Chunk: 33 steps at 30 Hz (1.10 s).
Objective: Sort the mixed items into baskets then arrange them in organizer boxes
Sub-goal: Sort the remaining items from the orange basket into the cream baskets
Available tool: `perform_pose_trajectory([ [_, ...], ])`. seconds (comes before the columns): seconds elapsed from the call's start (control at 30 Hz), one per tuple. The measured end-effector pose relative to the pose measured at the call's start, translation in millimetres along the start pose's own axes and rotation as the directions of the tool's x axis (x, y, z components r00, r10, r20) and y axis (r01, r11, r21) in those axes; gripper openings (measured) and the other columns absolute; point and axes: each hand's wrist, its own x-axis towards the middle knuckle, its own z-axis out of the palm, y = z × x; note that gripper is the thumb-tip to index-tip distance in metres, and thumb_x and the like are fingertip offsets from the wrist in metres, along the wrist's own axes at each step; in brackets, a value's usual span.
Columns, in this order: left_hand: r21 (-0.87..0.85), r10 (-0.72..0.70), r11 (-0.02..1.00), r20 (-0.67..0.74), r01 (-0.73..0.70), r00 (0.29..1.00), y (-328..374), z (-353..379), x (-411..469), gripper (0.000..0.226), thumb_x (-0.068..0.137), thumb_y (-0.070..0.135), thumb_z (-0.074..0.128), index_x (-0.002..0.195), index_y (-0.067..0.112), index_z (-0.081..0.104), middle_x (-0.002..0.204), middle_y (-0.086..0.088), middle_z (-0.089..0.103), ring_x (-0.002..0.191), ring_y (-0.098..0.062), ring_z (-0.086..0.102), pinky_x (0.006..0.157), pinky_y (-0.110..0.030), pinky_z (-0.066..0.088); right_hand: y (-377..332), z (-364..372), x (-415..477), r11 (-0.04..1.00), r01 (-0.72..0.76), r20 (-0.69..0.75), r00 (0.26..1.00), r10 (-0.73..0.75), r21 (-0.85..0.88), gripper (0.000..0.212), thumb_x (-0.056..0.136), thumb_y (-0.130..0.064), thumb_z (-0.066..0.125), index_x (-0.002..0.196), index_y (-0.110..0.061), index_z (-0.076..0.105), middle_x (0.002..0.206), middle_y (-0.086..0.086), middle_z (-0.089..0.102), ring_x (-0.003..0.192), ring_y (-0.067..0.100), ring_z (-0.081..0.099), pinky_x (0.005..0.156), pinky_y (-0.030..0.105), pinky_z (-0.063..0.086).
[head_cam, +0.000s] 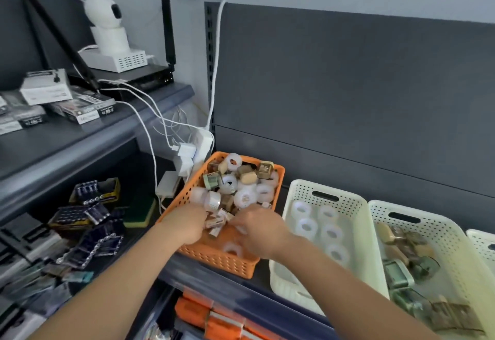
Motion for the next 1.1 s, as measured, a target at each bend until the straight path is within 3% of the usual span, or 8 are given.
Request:
perform_pose_trajectory([
  [0.07, -0.024, -0.004, 1.000, 0.041, 0.005, 0.999, -7.9, 4.4, 9.3, 0.016, 0.090, 0.005, 0.046, 0.088, 0.016, 0.057, 0.082, 0.003, 0.052, 0.076, -0.014, 0.052, 0.067, -0.025, 0.042, -7.7, 10.1, 18.1, 0.999, 0.019, 0.073, 0.997, -0.016, -0.038, 0.037, 0.083, -0.014, 0.060, 0.119, -0.022, 0.060, 0.113, 0.005, 0.063, 0.108, 0.026, 0.052, 0.083, 0.042, 0.051],
  [0.17, -0.052, 0.036, 0.998, 0.106, -0.030, 0.994, -15.0, 10.4, 19.8, 0.008, 0.091, 0.011, 0.053, 0.093, 0.017, 0.059, 0.088, 0.002, 0.057, 0.082, -0.015, 0.057, 0.068, -0.026, 0.042, -13.7, 23.8, 39.4, 0.997, 0.052, 0.151, 0.988, -0.042, -0.060, 0.044, 0.083, -0.011, 0.063, 0.125, -0.020, 0.056, 0.112, 0.008, 0.062, 0.105, 0.028, 0.052, 0.081, 0.045, 0.051],
  [0.33, -0.029, 0.089, 0.996, 0.137, -0.086, 0.987, -23.9, 11.8, 31.8, 0.035, 0.088, 0.003, 0.052, 0.121, 0.013, 0.059, 0.110, -0.007, 0.061, 0.098, -0.022, 0.059, 0.074, -0.027, 0.044, -16.8, 34.7, 61.6, 0.979, 0.095, 0.221, 0.974, -0.054, -0.178, 0.056, 0.079, -0.004, 0.066, 0.132, -0.016, 0.050, 0.123, 0.006, 0.057, 0.104, 0.030, 0.054, 0.085, 0.045, 0.050],
  [0.53, -0.072, 0.179, 0.983, 0.119, -0.171, 0.977, -32.0, 14.3, 39.2, 0.051, 0.084, 0.001, 0.057, 0.132, 0.015, 0.050, 0.122, -0.008, 0.057, 0.105, -0.023, 0.057, 0.079, -0.029, 0.046, -22.4, 34.5, 72.7, 0.943, 0.107, 0.288, 0.958, -0.012, -0.316, 0.033, 0.081, -0.007, 0.065, 0.114, -0.008, 0.061, 0.115, 0.008, 0.048, 0.088, 0.031, 0.058, 0.069, 0.042, 0.051],
  [0.7, -0.030, 0.197, 0.980, 0.104, -0.194, 0.975, -33.1, 18.8, 43.7, 0.076, 0.080, -0.005, 0.057, 0.146, 0.023, 0.031, 0.137, -0.008, 0.041, 0.116, -0.026, 0.051, 0.092, -0.035, 0.047, -23.2, 33.0, 74.5, 0.924, 0.129, 0.342, 0.940, 0.002, -0.360, 0.024, 0.081, -0.005, 0.064, 0.105, -0.010, 0.063, 0.102, 0.005, 0.059, 0.081, 0.027, 0.060, 0.059, 0.038, 0.050],
  [0.8, 0.030, 0.185, 0.981, 0.103, -0.189, 0.977, -29.8, 19.2, 44.7, 0.068, 0.081, -0.005, 0.057, 0.141, 0.019, 0.037, 0.134, -0.010, 0.044, 0.113, -0.027, 0.052, 0.090, -0.036, 0.047, -21.9, 33.4, 74.4, 0.914, 0.156, 0.368, 0.930, -0.009, -0.374, 0.027, 0.083, -0.001, 0.060, 0.109, -0.007, 0.059, 0.105, 0.007, 0.057, 0.083, 0.029, 0.060, 0.056, 0.036, 0.044],
  [1.0, 0.085, 0.221, 0.969, 0.111, -0.231, 0.969, -27.2, 16.7, 42.1, 0.045, 0.085, -0.002, 0.057, 0.127, 0.012, 0.051, 0.126, -0.009, 0.053, 0.111, -0.027, 0.055, 0.092, -0.039, 0.048, -20.1, 35.4, 73.6, 0.880, 0.210, 0.405, 0.914, -0.022, -0.426, 0.025, 0.087, -0.004, 0.058, 0.112, -0.008, 0.059, 0.109, 0.010, 0.059, 0.092, 0.030, 0.061, 0.074, 0.042, 0.055],
  [1.1, 0.080, 0.229, 0.966, 0.164, -0.244, 0.960, -28.4, 14.6, 41.2, 0.041, 0.085, 0.000, 0.056, 0.124, 0.013, 0.055, 0.120, -0.009, 0.058, 0.108, -0.027, 0.056, 0.091, -0.037, 0.049, -17.4, 33.2, 72.3, 0.890, 0.205, 0.371, 0.928, -0.044, -0.407, 0.025, 0.090, -0.006, 0.055, 0.114, -0.008, 0.061, 0.115, 0.012, 0.050, 0.094, 0.031, 0.058, 0.069, 0.036, 0.051],
])
